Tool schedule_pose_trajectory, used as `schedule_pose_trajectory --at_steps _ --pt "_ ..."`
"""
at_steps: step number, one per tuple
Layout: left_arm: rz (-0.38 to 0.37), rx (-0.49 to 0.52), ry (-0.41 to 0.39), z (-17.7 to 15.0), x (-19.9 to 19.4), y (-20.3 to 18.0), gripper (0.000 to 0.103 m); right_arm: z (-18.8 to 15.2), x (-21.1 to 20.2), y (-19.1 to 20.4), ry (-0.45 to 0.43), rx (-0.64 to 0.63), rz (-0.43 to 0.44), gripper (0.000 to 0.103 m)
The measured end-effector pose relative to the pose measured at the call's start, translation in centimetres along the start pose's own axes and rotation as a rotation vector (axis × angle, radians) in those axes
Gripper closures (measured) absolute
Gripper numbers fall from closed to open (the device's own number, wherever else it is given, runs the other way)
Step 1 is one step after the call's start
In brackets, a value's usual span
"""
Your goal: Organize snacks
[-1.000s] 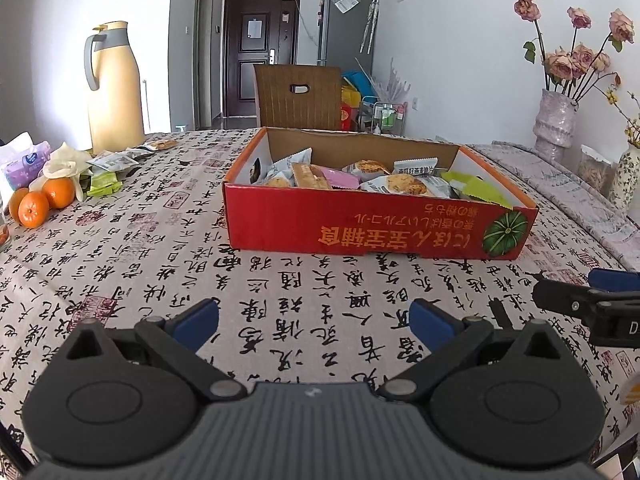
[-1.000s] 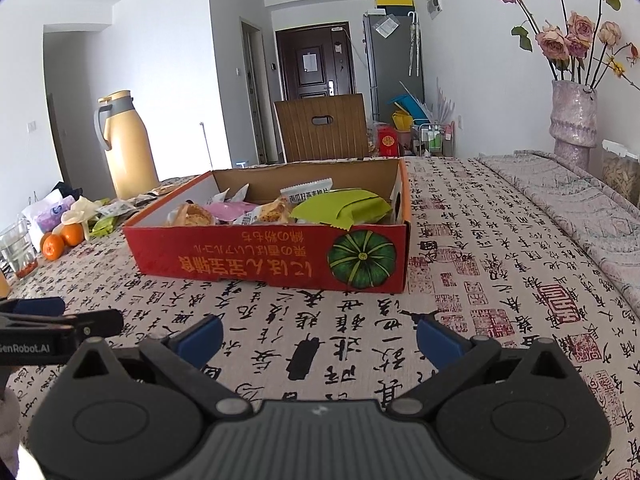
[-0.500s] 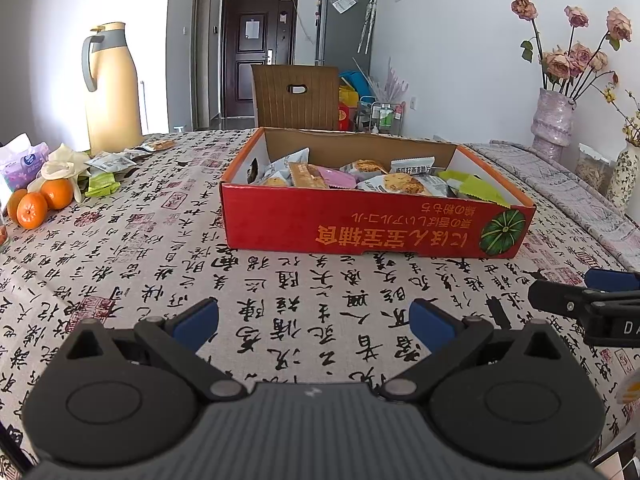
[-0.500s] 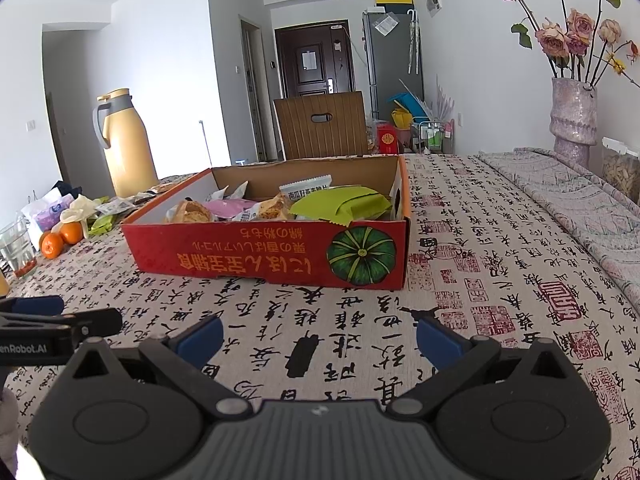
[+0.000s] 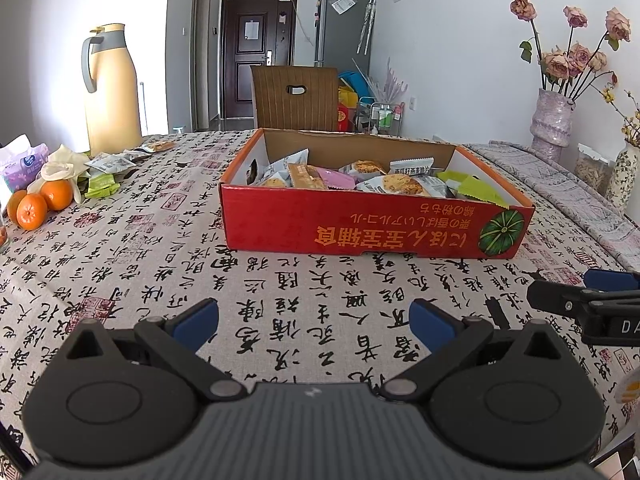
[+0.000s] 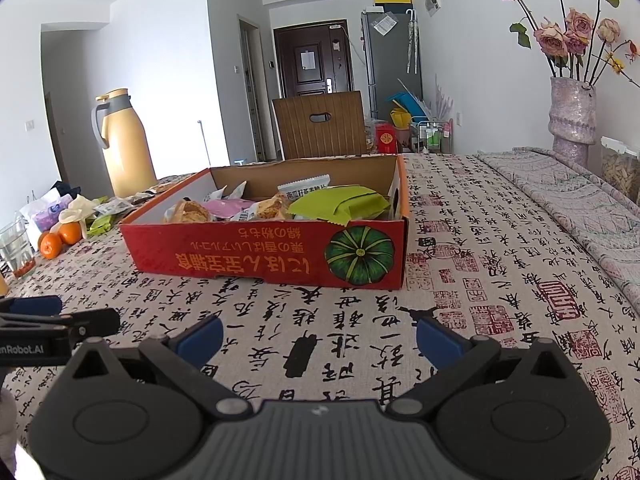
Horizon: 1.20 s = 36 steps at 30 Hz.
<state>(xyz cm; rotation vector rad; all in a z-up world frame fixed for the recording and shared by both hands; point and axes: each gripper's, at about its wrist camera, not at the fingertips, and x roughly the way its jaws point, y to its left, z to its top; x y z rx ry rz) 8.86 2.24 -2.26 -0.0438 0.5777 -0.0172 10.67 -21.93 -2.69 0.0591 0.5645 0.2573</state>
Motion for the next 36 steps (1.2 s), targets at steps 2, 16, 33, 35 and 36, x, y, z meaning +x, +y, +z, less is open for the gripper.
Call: schedule_pose_trajectory --at_steps 2,16,33,35,36 --pt "0.000 0.000 0.000 0.00 0.00 0.01 0.000 0.06 -0.01 -0.03 0.000 -0.001 0.000 0.000" --pt "-0.001 0.004 -0.004 0.23 -0.16 -0.17 0.000 0.08 -0.02 -0.02 -0.001 -0.001 0.000 0.000" --pt "0.001 0.008 -0.010 0.31 -0.37 -0.12 0.000 0.09 -0.05 0.00 -0.001 -0.001 0.000 0.000" --pt "0.001 0.008 -0.009 0.25 -0.36 -0.12 0.000 0.08 -0.06 0.00 -0.001 -0.001 0.000 0.000" --pt "0.001 0.008 -0.009 0.27 -0.36 -0.13 0.000 0.08 -0.06 0.00 -0.001 -0.001 0.000 0.000"
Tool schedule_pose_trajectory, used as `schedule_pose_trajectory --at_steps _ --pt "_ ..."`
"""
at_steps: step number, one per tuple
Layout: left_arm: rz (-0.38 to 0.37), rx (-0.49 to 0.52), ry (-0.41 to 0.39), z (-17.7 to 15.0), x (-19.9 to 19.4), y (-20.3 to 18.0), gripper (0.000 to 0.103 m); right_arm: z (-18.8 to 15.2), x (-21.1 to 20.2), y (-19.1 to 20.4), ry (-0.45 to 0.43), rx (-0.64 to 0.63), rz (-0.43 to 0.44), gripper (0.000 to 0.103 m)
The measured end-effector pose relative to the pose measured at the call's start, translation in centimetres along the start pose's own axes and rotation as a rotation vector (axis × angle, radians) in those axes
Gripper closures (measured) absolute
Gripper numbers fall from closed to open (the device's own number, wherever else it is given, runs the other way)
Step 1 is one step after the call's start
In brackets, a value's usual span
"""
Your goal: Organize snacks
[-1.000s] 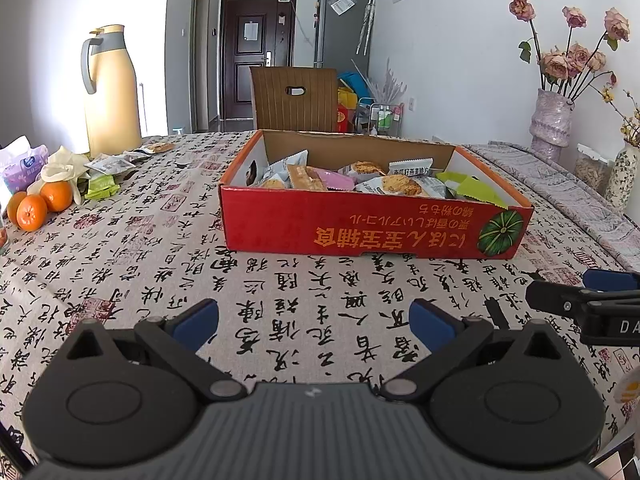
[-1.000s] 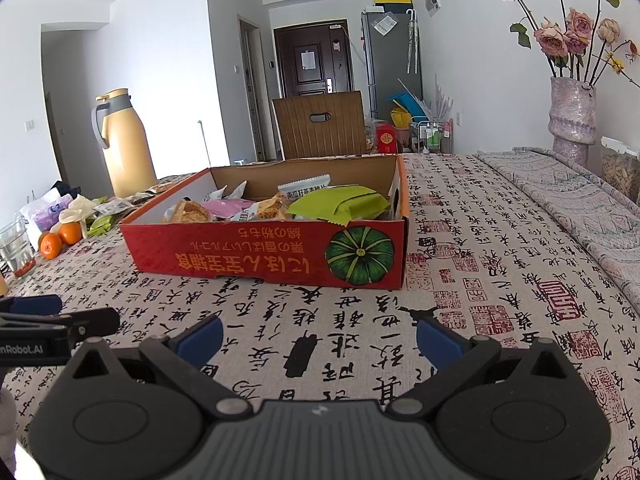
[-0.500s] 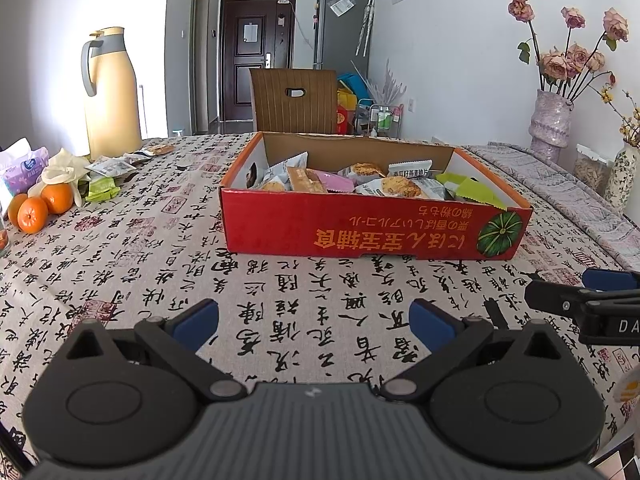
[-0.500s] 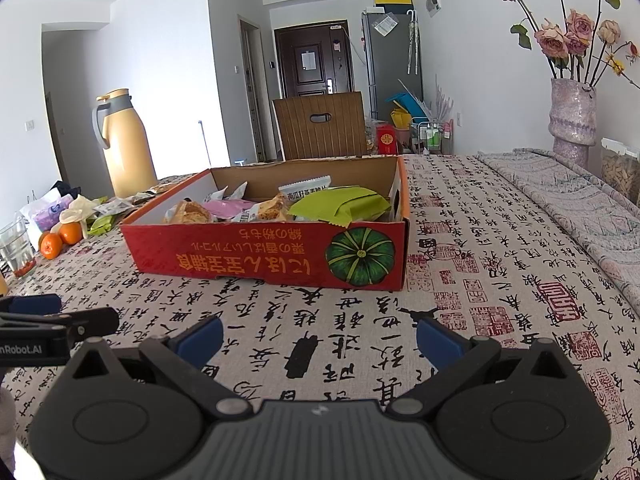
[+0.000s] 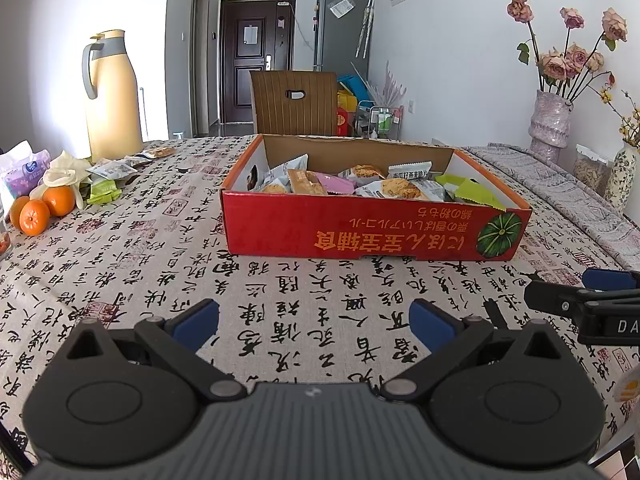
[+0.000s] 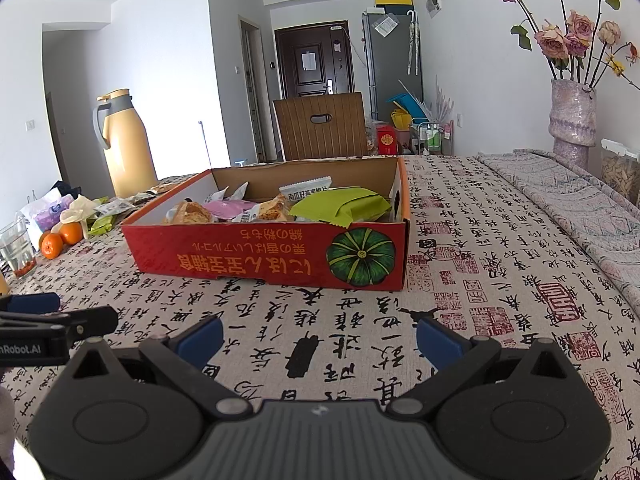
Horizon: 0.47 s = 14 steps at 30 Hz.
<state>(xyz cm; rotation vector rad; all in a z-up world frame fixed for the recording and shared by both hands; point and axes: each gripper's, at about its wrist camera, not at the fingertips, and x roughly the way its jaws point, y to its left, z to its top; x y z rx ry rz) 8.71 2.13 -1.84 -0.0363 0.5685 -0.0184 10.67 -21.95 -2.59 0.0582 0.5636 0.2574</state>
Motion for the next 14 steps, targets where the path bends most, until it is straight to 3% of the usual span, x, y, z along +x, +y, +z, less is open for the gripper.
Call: schedule_pose_trajectory --at_steps 14 --pt "-0.006 0.000 -0.009 -0.01 -0.31 0.08 0.000 -0.02 -0.02 0.00 0.000 0.000 0.000 0.000"
